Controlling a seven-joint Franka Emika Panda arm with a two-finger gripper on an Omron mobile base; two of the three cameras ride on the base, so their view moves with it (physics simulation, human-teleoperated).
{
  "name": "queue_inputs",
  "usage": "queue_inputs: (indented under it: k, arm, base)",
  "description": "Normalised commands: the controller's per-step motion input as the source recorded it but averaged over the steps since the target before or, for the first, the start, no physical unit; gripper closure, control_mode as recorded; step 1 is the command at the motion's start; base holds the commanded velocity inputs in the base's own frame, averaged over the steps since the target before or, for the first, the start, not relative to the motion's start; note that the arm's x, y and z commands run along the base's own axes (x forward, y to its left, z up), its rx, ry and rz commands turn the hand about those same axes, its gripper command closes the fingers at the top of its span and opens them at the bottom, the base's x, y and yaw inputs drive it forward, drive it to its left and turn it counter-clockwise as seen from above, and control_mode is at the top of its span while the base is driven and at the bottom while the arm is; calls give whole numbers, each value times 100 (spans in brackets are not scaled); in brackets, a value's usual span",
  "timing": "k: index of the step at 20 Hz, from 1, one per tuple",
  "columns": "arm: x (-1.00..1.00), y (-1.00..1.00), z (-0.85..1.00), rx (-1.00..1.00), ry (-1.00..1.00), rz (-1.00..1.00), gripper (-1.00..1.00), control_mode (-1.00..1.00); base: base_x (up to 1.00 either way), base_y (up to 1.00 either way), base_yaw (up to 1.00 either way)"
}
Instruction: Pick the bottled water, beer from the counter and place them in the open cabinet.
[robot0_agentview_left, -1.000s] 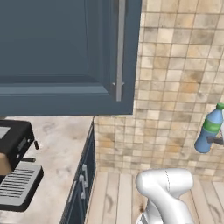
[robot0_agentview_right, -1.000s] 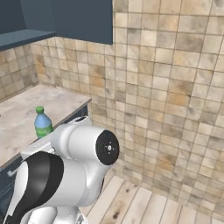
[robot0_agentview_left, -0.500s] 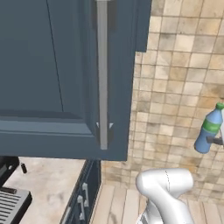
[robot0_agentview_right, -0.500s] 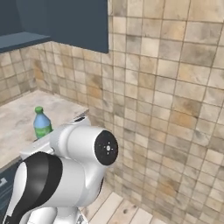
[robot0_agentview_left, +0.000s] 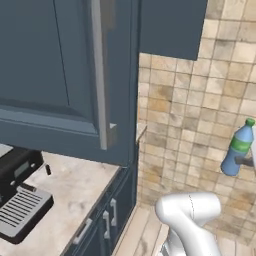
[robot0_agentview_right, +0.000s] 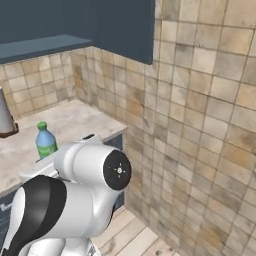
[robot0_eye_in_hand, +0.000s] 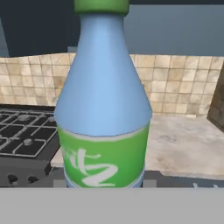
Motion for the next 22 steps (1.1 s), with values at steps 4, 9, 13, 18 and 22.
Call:
queue_inputs:
  k: [4, 9, 13, 18, 22]
  arm:
    - [0, 0, 0, 0, 0, 0, 100, 100]
    - [0, 0, 0, 0, 0, 0, 100, 100]
    - [0, 0, 0, 0, 0, 0, 100, 100]
    - [0, 0, 0, 0, 0, 0, 100, 100]
    - [0, 0, 0, 0, 0, 0, 100, 100]
  base:
    - [0, -43, 46]
    - [-13, -46, 53]
    - [-11, -55, 67]
    - [1, -58, 66]
    - [13, -67, 58]
